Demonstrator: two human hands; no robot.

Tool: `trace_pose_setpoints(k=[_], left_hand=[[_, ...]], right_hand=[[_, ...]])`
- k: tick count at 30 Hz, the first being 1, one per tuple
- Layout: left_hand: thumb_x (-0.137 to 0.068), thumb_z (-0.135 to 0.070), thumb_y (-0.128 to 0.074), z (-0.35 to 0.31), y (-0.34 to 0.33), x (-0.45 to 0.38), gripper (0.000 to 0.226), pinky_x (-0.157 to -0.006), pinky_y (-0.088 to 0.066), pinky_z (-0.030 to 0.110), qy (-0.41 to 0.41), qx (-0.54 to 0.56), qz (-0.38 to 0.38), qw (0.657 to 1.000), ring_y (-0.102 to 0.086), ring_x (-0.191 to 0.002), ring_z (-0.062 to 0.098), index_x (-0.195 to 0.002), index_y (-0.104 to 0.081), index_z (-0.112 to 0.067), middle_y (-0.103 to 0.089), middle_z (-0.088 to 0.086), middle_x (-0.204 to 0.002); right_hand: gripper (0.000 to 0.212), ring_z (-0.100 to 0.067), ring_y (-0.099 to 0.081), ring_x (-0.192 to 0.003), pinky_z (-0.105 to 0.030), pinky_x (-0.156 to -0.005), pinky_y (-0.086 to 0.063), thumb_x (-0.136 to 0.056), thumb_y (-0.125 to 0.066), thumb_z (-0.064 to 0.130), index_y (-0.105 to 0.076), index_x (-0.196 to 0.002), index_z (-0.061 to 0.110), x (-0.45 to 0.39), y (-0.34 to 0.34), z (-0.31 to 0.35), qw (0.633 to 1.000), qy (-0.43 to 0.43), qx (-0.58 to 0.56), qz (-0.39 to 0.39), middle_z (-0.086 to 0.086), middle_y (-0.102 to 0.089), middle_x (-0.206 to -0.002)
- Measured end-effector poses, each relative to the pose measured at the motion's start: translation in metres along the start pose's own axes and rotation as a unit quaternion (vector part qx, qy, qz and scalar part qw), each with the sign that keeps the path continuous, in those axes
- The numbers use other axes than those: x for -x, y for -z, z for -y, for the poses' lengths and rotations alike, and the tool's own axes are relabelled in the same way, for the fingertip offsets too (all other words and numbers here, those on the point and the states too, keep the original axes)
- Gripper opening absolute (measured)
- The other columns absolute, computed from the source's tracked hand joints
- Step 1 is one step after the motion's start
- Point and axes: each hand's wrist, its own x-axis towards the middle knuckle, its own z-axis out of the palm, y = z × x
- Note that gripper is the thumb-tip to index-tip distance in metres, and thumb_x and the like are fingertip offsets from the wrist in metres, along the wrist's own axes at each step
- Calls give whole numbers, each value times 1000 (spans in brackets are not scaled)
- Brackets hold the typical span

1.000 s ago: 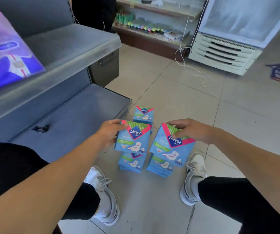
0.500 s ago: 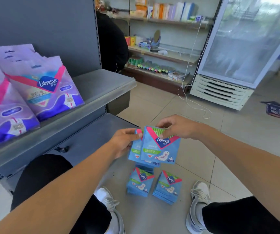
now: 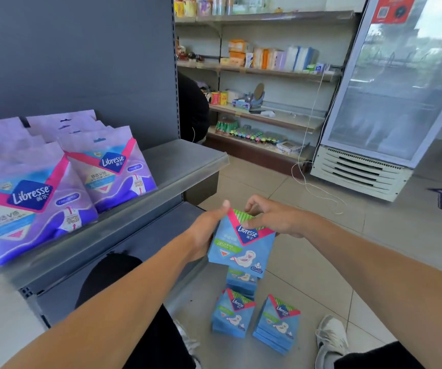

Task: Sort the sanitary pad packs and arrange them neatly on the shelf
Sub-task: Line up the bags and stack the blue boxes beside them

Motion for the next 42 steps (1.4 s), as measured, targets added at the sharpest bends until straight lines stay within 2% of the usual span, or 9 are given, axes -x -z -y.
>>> trace_pose_setpoints(k=[3, 6, 11, 17, 22, 27, 33, 38, 42], left_hand=[[-82, -30, -75, -8, 3, 2, 60, -80, -60, 47, -21, -63, -3, 998, -71, -90, 28, -125, -41, -6, -67, 18, -114], [-89, -13, -68, -24, 14, -5, 37, -76, -61, 41, -53, -44, 4, 998, -70, -88, 25, -115, -43, -13, -67, 13, -104], [-89, -12, -69, -62, 32, -35, 40, -83, -58, 51, -116, -7, -83, 990, -69, -95, 32, -117, -39, -11, -64, 19, -115], [-92, -14, -66, -115, 54, -77, 53, -79, -59, 50, -177, 5, -169, 970, -72, -90, 29, -129, -29, -9, -65, 17, -114], [-94, -26, -63, -146, 85, -113, 86, -92, -54, 53, -196, -23, -275, 941, -70, -102, 27, -152, -1, -11, -65, 9, -123], [-100, -22, -54, -180, 106, -167, 29, -85, -57, 50, -234, -39, -408, 882, -71, -85, 24, -118, -38, -5, -69, 8, -102], [-102, -24, -46, -205, 134, -210, 24, -85, -57, 48, -225, -45, -517, 825, -70, -96, 28, -117, -45, -6, -70, 10, -106], [-102, -17, -40, -203, 171, -222, 8, -66, -57, 27, -247, -69, -602, 756, -70, -88, 13, -103, -48, -16, -68, 0, -100], [-102, -15, -39, -196, 191, -216, 24, -61, -49, 17, -248, -66, -660, 706, -62, -80, 1, -86, -43, -32, -60, -13, -90]], right_hand=[[40, -15, -68, -86, -31, -69, -51, -85, -73, 41, -46, -103, 19, -8, 7, 10, 1000, -4, 23, 9, -6, -68, -112], [43, -15, -70, -88, -30, -70, -52, -82, -74, 46, -49, -101, 17, -23, 18, 19, 1000, 9, 24, -7, -5, -71, -105], [56, -15, -67, -97, -29, -74, -55, -82, -73, 43, -48, -125, 16, -62, 41, 32, 985, 61, -112, -112, -3, -61, -120], [31, -6, -72, -78, -21, -67, -57, -88, -64, -4, -55, -108, 18, -121, 56, 51, 973, 155, -170, 11, 2, -72, -98], [41, -17, -71, -97, -34, -85, -58, -79, -80, 11, -57, -111, 23, -222, 81, 78, 970, 203, -123, 46, -1, -73, -109], [52, -12, -71, -99, -32, -86, -58, -76, -83, 21, -55, -120, 22, -316, 105, 97, 956, 259, -101, 94, 5, -72, -110], [87, -15, -67, -107, -47, -95, -52, -48, -91, 60, -53, -123, 36, -400, 109, 117, 948, 290, -93, 97, 8, -69, -117], [91, -17, -68, -107, -48, -95, -52, -50, -93, 55, -50, -128, 37, -442, 73, 138, 937, 312, -105, 120, 7, -69, -119], [84, -9, -68, -102, -42, -88, -55, -51, -90, 60, -51, -122, 41, -459, 33, 151, 934, 325, -99, 114, 13, -69, -114]])
